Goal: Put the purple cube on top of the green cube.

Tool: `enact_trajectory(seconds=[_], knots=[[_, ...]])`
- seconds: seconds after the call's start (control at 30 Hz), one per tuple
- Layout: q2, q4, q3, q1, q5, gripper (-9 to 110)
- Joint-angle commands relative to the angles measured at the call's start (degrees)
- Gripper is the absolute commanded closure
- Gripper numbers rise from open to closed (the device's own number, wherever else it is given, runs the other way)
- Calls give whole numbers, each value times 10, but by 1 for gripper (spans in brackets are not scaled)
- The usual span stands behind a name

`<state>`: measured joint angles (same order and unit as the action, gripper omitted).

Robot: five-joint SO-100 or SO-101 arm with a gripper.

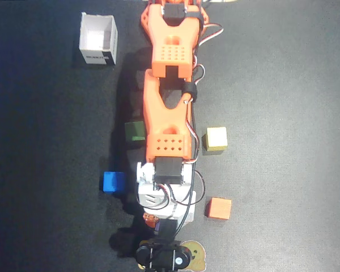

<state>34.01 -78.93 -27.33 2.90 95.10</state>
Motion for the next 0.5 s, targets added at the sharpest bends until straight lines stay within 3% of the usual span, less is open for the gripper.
enact_trajectory(seconds=[0.0,0.47], knots=[[19,11,-4,-5,5,96],[28,20,-38,-6,9,100]])
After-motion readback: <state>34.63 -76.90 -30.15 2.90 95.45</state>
